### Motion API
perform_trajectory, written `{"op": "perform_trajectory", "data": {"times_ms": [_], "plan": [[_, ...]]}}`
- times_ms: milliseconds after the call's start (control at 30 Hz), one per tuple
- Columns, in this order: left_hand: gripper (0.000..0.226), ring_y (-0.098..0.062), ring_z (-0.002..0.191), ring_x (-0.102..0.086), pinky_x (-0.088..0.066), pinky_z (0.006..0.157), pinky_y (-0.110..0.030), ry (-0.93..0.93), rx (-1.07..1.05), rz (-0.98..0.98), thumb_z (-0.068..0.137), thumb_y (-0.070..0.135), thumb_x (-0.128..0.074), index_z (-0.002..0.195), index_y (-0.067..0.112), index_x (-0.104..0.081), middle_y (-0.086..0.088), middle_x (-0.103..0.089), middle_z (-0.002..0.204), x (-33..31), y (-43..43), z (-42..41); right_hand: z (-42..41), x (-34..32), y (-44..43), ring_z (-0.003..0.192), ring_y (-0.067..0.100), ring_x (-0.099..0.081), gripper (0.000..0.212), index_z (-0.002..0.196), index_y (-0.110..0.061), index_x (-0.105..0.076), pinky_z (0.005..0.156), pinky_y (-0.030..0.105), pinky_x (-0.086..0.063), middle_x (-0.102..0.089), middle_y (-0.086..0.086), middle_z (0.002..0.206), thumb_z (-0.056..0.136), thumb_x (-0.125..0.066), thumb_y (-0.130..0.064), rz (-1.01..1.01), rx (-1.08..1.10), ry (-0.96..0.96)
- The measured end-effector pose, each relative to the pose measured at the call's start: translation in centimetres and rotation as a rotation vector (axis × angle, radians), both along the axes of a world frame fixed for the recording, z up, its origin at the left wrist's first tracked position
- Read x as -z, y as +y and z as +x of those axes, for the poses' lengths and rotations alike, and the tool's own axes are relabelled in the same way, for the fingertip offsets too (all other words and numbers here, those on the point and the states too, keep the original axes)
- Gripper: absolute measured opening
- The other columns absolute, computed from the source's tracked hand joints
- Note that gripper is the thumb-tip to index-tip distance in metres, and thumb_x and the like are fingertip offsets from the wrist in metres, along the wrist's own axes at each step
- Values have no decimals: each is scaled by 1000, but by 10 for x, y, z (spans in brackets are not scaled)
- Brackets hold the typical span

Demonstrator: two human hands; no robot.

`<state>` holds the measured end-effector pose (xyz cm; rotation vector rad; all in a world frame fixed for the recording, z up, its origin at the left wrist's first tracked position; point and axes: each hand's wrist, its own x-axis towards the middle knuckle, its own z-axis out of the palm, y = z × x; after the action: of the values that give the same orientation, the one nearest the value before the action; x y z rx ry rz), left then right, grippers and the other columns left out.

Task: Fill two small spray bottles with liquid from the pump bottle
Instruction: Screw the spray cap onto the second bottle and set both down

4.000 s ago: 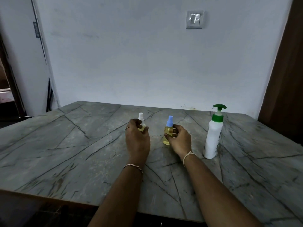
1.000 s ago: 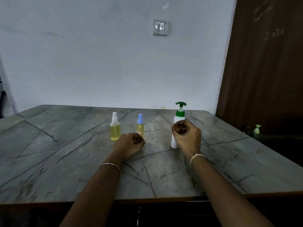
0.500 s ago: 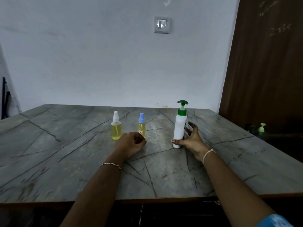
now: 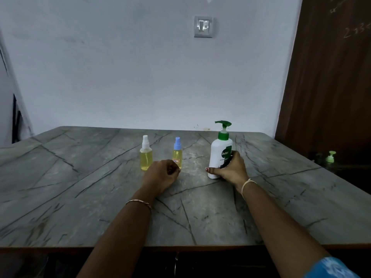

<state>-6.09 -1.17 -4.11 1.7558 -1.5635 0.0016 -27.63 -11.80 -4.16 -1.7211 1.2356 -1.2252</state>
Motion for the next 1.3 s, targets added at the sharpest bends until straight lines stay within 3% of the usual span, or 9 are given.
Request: {"op": "perform_trajectory", "data": {"times_ms": [300,500,700,933,1300], "plan": [[20,-10,86,-65,-54,81,-30,-23,-4,-10,85,30,-66,102,21,-70,1,-72,99,0,-2,0,24,-2,4,103,27,-57,93,105,-15,-32,83,44,-51,-56,6,111,41,-95,-41,-54,161,46],[20,-9,83,-64,-54,79,-28,-34,-12,-23,85,31,-66,102,21,-70,2,-72,97,0,-3,0,34,-2,3,103,30,-58,94,109,-11,-33,78,40,-50,-58,9,112,44,-93,-45,-73,241,89],[19,-6,78,-60,-48,73,-19,-41,-7,-33,86,30,-66,101,19,-71,2,-72,96,0,-5,-1,42,-3,-2,105,33,-58,97,114,-11,-34,83,44,-51,-58,11,116,45,-94,-43,-75,286,106],[20,-11,84,-63,-54,80,-28,-43,-2,-13,86,29,-65,102,18,-70,1,-71,98,0,-7,0,45,-2,-4,106,33,-58,97,115,-12,-33,85,46,-51,-58,11,116,45,-94,-43,-85,298,99],[21,-10,83,-63,-54,79,-28,-53,-6,-9,86,31,-65,102,19,-70,1,-71,97,0,-8,0,47,-2,-2,107,35,-57,95,115,-11,-33,84,43,-48,-57,13,118,49,-93,-42,-90,310,95]]}}
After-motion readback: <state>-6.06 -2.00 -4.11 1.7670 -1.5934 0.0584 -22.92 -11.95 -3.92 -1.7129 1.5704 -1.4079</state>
